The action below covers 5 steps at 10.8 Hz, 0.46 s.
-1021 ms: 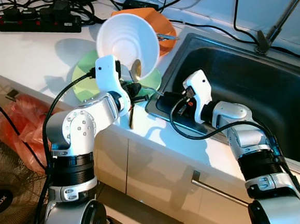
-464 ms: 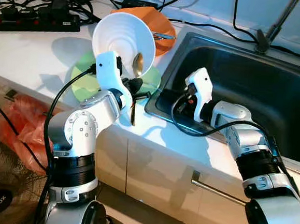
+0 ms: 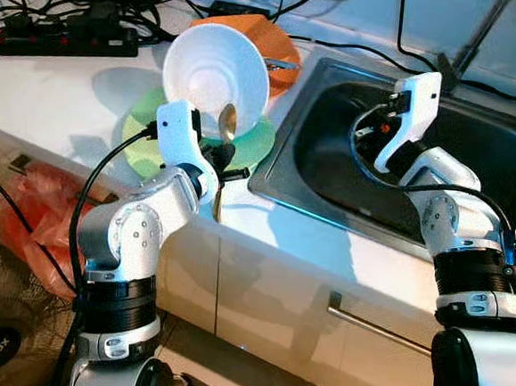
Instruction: Kitchen organization
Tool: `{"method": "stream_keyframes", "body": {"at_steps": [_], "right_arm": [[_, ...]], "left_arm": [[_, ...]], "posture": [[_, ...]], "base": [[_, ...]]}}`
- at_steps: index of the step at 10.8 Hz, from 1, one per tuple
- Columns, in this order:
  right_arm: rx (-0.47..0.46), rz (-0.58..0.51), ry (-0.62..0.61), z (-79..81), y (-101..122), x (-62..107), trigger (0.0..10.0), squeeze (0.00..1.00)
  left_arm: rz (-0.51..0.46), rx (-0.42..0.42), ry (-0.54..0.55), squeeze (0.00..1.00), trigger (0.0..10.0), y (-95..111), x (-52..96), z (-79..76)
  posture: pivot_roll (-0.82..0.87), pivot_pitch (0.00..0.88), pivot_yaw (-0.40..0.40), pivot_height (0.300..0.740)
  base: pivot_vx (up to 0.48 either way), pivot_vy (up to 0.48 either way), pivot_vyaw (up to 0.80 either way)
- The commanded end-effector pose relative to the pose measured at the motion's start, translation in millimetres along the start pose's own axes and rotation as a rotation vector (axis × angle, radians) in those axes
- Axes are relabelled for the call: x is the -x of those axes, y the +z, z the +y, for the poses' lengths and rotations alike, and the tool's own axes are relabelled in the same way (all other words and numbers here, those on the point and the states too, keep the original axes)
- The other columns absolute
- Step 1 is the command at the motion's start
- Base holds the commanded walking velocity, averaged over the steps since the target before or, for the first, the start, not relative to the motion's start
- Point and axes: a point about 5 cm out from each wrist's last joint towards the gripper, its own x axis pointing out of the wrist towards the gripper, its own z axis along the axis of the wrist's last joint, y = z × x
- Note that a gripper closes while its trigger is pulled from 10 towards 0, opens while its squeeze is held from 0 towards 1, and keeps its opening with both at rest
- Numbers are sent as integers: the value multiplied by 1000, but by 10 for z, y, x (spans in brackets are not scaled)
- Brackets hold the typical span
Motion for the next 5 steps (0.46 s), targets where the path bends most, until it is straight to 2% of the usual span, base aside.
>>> {"method": "stream_keyframes", "body": {"at_steps": [1,5], "right_arm": [[-1,-30,-21,-31,31,35,0,0],[-11,-34,-28,-23,22,39,0,0]], "left_arm": [[77,-4,65,0,10000,-157,-26,123],[75,-5,64,0,10000,-164,-32,129]], "posture": [[110,115,-33,740],[111,112,-31,740]], "base": [[0,0,0],[0,0,0]]}}
